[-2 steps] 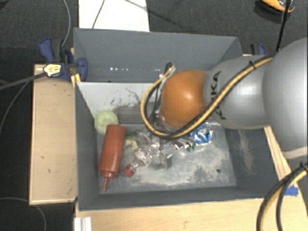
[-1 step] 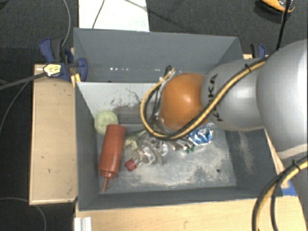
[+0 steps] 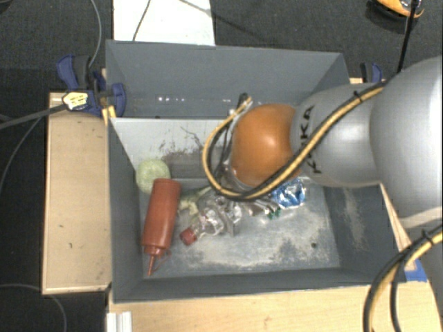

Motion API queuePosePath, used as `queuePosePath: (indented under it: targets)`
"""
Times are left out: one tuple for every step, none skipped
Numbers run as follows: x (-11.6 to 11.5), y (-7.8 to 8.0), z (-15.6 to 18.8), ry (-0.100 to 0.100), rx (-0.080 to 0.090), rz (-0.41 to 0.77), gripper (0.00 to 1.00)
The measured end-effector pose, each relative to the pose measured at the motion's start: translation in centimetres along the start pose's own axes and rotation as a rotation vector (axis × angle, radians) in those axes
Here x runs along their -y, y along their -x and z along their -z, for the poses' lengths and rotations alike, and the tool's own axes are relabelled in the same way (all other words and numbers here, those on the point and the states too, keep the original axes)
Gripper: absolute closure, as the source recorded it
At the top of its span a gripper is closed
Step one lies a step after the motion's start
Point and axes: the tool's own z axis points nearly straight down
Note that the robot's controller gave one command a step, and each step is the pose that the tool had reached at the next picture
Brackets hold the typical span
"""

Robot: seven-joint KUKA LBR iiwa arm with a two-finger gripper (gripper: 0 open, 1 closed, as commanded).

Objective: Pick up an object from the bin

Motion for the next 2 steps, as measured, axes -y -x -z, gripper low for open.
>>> queuePosePath:
  targets:
    - [0.0, -0.1, 0.6, 0.002, -0.004, -0.001, 1.0]
    - [-0.1, -0.2, 2.4, 0.003, -0.007, -0.004, 1.0]
